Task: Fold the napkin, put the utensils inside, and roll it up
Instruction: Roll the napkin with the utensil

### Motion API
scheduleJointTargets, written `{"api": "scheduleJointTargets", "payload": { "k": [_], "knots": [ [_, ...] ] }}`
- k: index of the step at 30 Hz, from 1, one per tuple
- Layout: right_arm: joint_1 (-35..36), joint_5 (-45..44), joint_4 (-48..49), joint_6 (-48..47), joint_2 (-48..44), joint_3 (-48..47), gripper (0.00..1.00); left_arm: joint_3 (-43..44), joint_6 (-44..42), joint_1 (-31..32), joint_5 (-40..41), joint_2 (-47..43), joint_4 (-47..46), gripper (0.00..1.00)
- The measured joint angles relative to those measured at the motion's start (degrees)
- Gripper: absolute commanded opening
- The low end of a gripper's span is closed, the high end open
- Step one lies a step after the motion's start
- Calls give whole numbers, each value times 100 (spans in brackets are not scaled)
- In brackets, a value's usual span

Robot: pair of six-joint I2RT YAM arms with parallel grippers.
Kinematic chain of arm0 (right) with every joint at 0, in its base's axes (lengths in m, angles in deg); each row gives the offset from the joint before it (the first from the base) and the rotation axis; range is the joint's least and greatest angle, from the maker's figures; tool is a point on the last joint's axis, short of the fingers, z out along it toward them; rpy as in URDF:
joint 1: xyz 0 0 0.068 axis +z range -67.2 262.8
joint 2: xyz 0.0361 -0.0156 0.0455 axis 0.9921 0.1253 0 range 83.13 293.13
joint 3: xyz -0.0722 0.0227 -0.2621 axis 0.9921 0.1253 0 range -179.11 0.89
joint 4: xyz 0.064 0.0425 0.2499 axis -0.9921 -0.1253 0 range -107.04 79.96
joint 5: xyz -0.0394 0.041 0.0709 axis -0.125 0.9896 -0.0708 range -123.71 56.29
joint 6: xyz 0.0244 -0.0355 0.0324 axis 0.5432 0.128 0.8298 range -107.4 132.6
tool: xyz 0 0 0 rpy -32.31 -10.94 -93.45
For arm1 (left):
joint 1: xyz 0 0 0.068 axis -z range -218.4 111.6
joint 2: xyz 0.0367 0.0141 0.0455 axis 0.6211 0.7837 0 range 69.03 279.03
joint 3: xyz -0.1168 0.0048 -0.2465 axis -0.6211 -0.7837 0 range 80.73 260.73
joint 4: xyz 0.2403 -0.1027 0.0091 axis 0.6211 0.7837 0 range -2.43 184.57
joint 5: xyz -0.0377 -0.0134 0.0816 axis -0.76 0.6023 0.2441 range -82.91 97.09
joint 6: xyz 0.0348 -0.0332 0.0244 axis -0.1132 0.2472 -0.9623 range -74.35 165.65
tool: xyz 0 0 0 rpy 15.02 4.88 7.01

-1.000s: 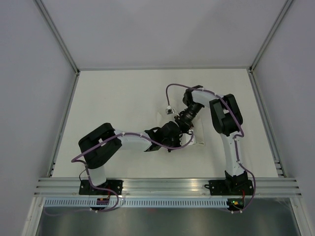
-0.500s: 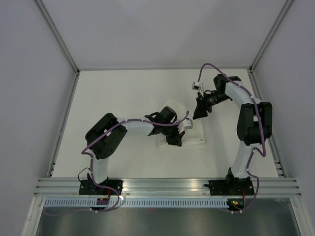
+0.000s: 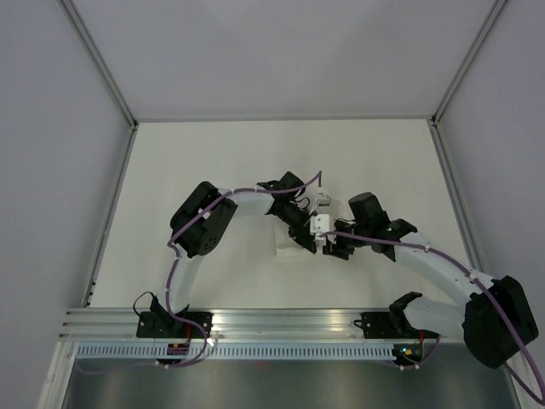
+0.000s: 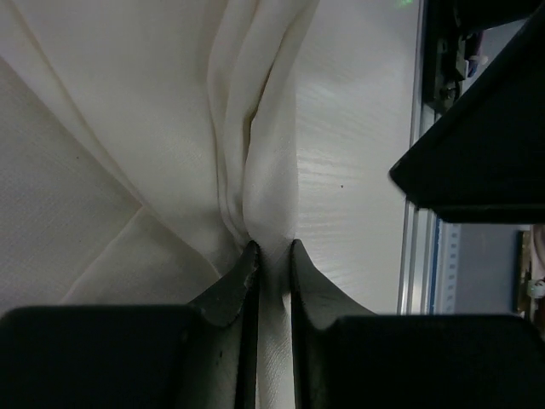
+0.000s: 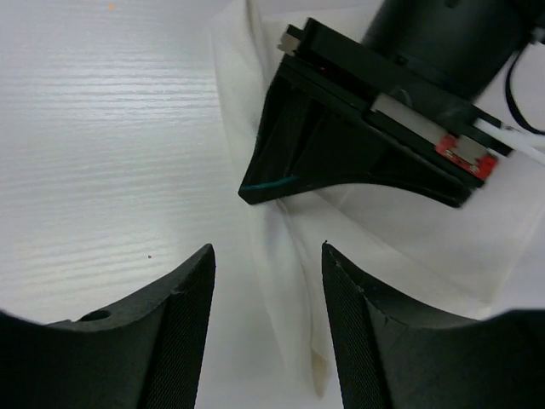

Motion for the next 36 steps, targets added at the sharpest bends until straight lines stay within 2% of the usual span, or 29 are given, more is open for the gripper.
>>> {"api": "scheduleJointTargets", "payload": {
  "k": [8, 22, 25, 26, 28, 29, 32, 36],
  "knots": [
    [1198, -1318, 1285, 76, 404, 748, 59, 267, 234, -122, -546, 348, 319, 2],
    [1502, -1976, 2168, 55, 1027, 946, 52, 372, 339, -184, -782, 498, 577, 2],
    [1528, -2028, 2243, 50, 1084, 979, 45, 415, 356, -186, -798, 531, 627, 2],
    [1541, -2037, 2269, 50, 1108, 981, 40, 428, 358, -190, -802, 538, 645, 3],
    [1552, -2035, 2286, 50, 1147, 981, 35, 448, 361, -195, -798, 542, 678, 9],
    [1556, -2031, 2284, 50, 1158, 984, 24, 457, 361, -195, -785, 542, 693, 12],
    [1567, -1993, 2280, 66, 1198, 984, 15, 459, 415, -219, -758, 540, 693, 19],
    [1558, -1947, 2275, 52, 1244, 951, 8, 367, 621, -236, -632, 455, 538, 22]
  ]
}}
